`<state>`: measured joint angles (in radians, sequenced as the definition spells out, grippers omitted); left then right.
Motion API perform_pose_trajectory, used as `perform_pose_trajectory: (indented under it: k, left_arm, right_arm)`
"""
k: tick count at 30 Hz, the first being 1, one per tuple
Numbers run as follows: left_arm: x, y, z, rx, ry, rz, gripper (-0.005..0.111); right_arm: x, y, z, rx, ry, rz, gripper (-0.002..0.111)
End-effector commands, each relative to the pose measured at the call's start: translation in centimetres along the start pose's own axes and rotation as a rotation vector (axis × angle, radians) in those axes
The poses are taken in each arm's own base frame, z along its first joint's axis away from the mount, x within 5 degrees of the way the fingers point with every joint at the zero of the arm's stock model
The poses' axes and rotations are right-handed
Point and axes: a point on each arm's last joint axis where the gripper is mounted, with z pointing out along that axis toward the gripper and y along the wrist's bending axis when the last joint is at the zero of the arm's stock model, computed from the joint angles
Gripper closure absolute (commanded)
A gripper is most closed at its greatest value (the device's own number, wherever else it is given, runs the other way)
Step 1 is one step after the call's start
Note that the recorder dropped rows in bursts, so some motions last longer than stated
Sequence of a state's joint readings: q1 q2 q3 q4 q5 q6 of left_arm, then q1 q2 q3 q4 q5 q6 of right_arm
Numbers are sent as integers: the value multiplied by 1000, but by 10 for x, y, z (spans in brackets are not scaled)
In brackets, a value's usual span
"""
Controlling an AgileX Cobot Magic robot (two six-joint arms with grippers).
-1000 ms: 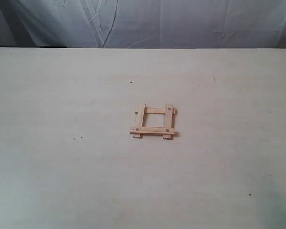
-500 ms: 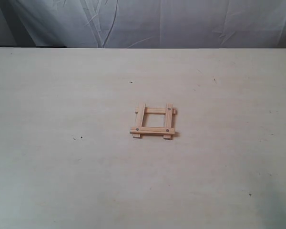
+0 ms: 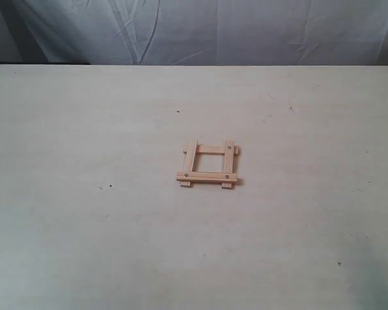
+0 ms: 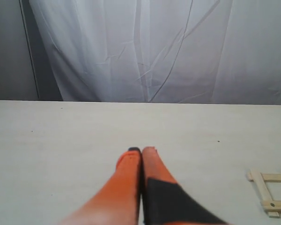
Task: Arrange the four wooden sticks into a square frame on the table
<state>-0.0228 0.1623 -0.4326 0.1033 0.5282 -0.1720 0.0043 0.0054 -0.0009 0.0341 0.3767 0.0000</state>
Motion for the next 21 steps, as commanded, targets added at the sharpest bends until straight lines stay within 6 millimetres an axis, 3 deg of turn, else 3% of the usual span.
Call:
perform_pose_trajectory:
  k: [1,5,9,21]
  left_arm:
    - [37,2,12,-4,-47,13,107]
    - [77,6,21,-11,-24,55,107]
    - [104,8,27,-21,30,84,107]
    - [111,9,29,-22,53,85,107]
  right_arm:
    - [-1,0,0,4,-19,1,108]
    - [-1,0,0,4,-19,1,108]
    - [-1,0,0,4,-19,1,108]
    - [-1,0,0,2,-16,6,108]
